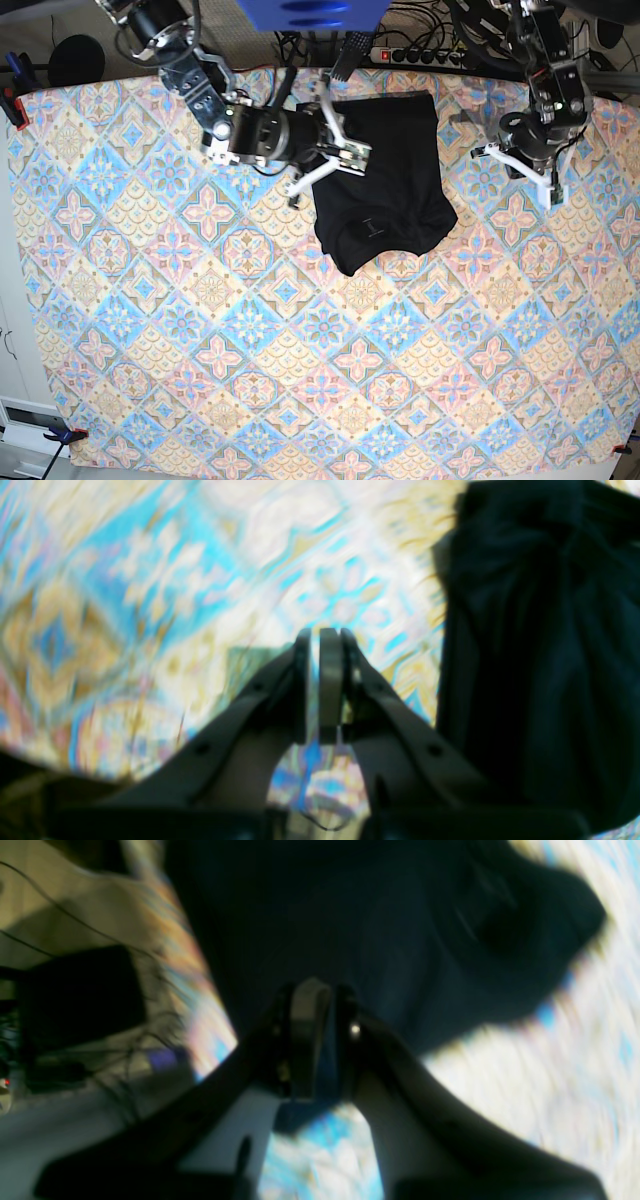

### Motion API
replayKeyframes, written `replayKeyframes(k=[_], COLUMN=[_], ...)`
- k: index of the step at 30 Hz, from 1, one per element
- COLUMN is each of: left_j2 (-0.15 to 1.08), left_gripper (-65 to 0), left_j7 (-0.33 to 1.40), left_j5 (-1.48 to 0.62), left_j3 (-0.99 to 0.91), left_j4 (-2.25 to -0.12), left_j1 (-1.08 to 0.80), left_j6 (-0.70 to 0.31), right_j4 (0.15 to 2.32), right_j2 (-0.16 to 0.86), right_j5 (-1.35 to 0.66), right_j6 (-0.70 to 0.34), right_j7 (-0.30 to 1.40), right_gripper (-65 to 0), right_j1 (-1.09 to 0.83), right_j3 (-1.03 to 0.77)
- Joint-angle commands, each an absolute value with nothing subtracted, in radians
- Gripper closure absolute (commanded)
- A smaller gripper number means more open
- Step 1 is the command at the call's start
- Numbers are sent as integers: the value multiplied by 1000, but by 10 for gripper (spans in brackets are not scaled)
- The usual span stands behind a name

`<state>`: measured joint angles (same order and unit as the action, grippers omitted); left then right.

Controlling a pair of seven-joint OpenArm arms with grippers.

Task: Fold the T-shirt properly
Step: 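Grasp the bundle edges with both grippers and lift them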

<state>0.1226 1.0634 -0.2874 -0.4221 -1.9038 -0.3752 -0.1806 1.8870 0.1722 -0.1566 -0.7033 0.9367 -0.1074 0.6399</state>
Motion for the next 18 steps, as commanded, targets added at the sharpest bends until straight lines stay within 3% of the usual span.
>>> replayKeyframes(k=[1,8,18], left_j2=[125,122,74], left_gripper=[-31,-31,-31], left_j7=[1050,1044,1015], left_j5=[-315,-380,-381], left_j3=[-421,-315,-206], left_j4=[-1920,-1784,-1523], left_j1=[-383,-384,-228], left_j6=[-188,-186,-186], right_j4=[1903,1854,1874], right_j2=[185,156,163], right_j5=[-150,-67,-42], right_j6=[-698,-698,-698], right_j7=[923,924,921], right_gripper=[-63,-63,-50], right_j1=[-79,-51,-51], right_j3=[633,680,638])
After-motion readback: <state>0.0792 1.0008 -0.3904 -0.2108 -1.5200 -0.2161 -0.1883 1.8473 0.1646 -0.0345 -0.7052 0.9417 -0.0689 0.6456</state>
